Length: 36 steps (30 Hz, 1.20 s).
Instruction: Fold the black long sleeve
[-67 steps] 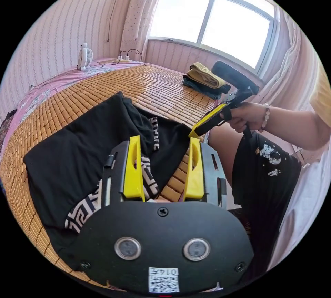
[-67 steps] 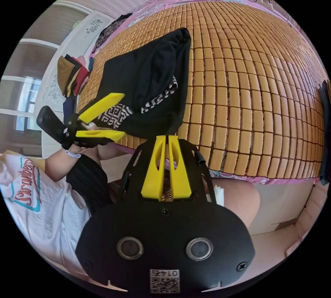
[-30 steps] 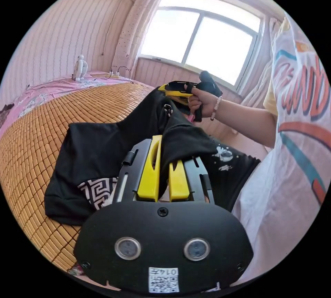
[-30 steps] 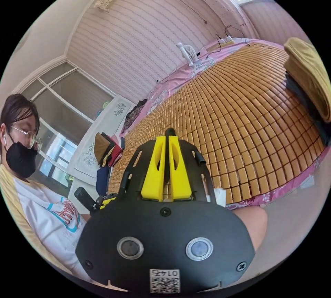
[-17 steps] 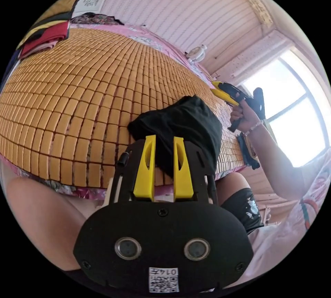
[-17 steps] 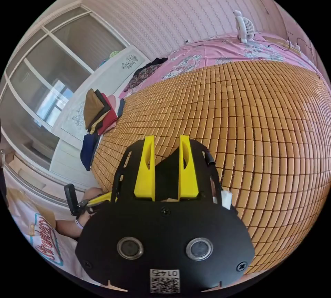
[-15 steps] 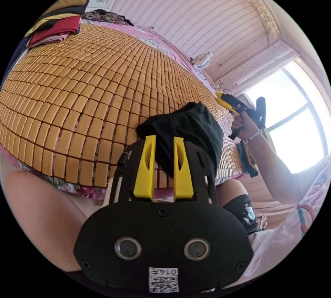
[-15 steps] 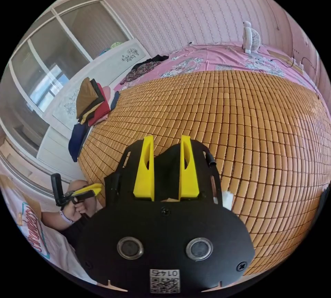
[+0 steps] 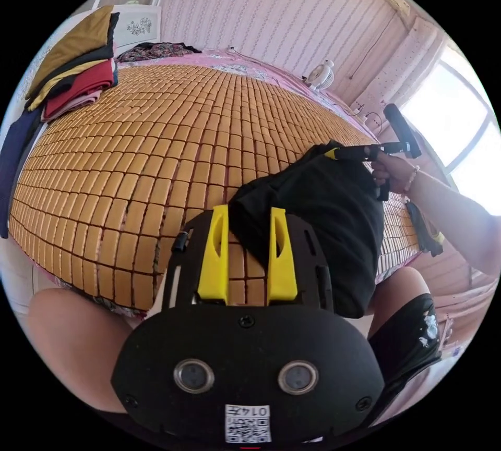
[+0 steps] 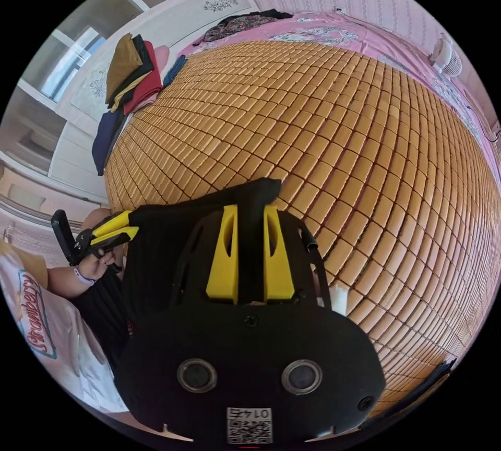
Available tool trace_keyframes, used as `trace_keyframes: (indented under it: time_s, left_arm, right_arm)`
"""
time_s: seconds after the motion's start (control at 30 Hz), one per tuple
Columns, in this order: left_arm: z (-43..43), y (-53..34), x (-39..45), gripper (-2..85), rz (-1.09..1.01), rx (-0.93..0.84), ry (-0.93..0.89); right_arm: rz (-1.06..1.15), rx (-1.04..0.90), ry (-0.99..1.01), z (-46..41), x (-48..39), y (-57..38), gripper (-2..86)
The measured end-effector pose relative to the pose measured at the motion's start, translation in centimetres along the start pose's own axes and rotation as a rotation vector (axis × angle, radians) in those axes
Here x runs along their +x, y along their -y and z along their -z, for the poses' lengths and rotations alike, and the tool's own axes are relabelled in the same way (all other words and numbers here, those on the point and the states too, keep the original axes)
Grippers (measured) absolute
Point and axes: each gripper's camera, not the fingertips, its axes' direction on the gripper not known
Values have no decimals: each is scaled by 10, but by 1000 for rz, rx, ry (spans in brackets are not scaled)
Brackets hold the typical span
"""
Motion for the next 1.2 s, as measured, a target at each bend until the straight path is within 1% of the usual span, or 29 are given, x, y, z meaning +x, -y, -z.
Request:
trace_keyframes:
  time_s: [0.03, 0.07, 0.1, 0.17, 0.2, 0.27, 0.4, 0.47, 0.5, 0.57, 0.6, 0.67, 0.73, 0.8, 0.87, 0.9, 0.97, 1.0, 1.03, 1.07, 1.1, 1.13, 1.17, 1.2]
  left_arm:
    - [-1, 3, -1, 56, -12, -19, -53]
    - [-1, 5, -2, 42, -2, -20, -68]
    - [-1, 6, -1, 40, -10, -16, -68]
    - [5, 9, 7, 30, -51, 11, -68]
    - [9, 11, 10, 29, -67, 24, -74]
    - [36, 16, 23, 23, -152, 110, -116]
    - [87, 25, 58, 15, -345, 183, -199]
    - [118, 32, 96, 11, -523, 212, -253]
    - [124, 34, 107, 10, -566, 221, -268]
    - [143, 43, 150, 8, -708, 258, -344]
    - [146, 47, 161, 7, -738, 266, -369]
    - [147, 64, 209, 7, -837, 280, -483]
    - [139, 77, 250, 7, -905, 289, -562]
    - [122, 92, 293, 8, -947, 279, -651]
    - [91, 117, 355, 12, -951, 240, -785]
    - [83, 124, 372, 13, -944, 230, -812]
    - [46, 152, 443, 26, -903, 182, -871]
    - [35, 159, 461, 30, -881, 157, -873]
    - [14, 174, 496, 38, -846, 116, -878]
    - [-12, 188, 525, 46, -765, 79, -868]
    - [-27, 195, 536, 48, -715, 57, -859]
    - [-60, 207, 552, 52, -613, 0, -838]
    - [-92, 214, 558, 47, -550, -67, -798]
    - [-105, 216, 557, 45, -518, -96, -766]
  right_arm:
    - [2, 23, 23, 7, -1, -6, 64]
    - [2, 77, 37, 19, -5, -15, 62]
    - [5, 115, 42, 27, -7, -21, 60]
    - [16, 263, 67, 61, -23, -55, 59]
    - [16, 296, 72, 70, -27, -65, 59]
    - [4, 405, 103, 105, -41, -111, 58]
    - [-69, 566, 188, 153, -46, -193, 56]
    - [-119, 673, 177, 181, -50, -249, 54]
    - [-134, 700, 170, 187, -51, -263, 53]
    - [-200, 821, 152, 214, -52, -317, 53]
    - [-216, 855, 142, 222, -52, -330, 53]
    - [-256, 966, 75, 257, -52, -379, 53]
    - [-273, 1009, 2, 287, -50, -410, 53]
    - [-294, 1015, -92, 320, -46, -434, 53]
    - [-325, 968, -235, 368, -30, -451, 54]
    - [-331, 949, -266, 380, -24, -453, 55]
    - [-409, 865, -338, 426, 20, -450, 64]
    - [-452, 844, -336, 436, 37, -448, 67]
    - [-545, 803, -342, 449, 76, -443, 83]
    - [-658, 781, -368, 454, 118, -438, 108]
    - [-720, 780, -387, 454, 138, -436, 125]
    - [-834, 749, -439, 445, 176, -434, 144]
    - [-940, 698, -455, 430, 205, -433, 151]
    - [-984, 676, -459, 420, 215, -434, 151]
